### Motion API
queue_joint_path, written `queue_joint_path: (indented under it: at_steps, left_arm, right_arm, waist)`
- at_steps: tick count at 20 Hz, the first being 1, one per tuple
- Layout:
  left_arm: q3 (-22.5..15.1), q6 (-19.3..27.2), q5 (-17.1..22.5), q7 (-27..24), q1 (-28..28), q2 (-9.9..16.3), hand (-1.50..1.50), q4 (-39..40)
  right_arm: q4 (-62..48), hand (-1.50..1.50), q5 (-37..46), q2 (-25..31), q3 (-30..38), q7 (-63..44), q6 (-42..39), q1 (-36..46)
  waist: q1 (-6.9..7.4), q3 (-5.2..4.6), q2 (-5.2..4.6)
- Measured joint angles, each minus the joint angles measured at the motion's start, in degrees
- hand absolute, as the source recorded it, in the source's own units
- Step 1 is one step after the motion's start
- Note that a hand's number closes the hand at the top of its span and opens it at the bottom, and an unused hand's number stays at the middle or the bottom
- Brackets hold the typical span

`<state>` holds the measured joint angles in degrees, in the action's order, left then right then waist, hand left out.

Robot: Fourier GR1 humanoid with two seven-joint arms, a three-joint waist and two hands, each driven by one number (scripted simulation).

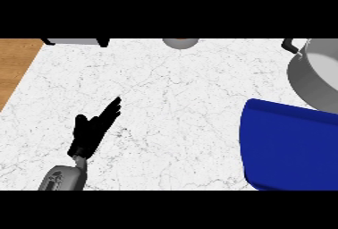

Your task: Pick the lemon from the tray and place it in the pot

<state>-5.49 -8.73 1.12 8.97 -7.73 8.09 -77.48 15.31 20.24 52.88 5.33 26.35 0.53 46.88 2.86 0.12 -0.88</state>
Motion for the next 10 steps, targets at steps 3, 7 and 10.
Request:
queue_joint_path:
  at_steps: [3,7,10]
  left_arm:
    - [-0.1,-0.2,0.0,0.0,0.0,-0.1,0.0,-0.2]
    - [-1.0,-0.2,-0.7,-1.0,0.1,-0.8,0.0,0.2]
    - [-1.1,-0.2,-0.7,0.0,-0.9,-1.0,0.0,0.0]
  right_arm:
    - [-1.0,1.5,4.6,-1.1,-3.6,-3.1,3.0,1.9]
    - [-2.6,1.5,11.5,-2.3,-9.1,-7.9,7.5,3.7]
    - [-5.0,1.5,15.2,-4.1,-12.1,-12.2,7.0,5.6]
  waist:
    - [0.47,0.01,-0.2]
    - [1.27,0.02,-0.53]
    - [1.68,0.04,-0.68]
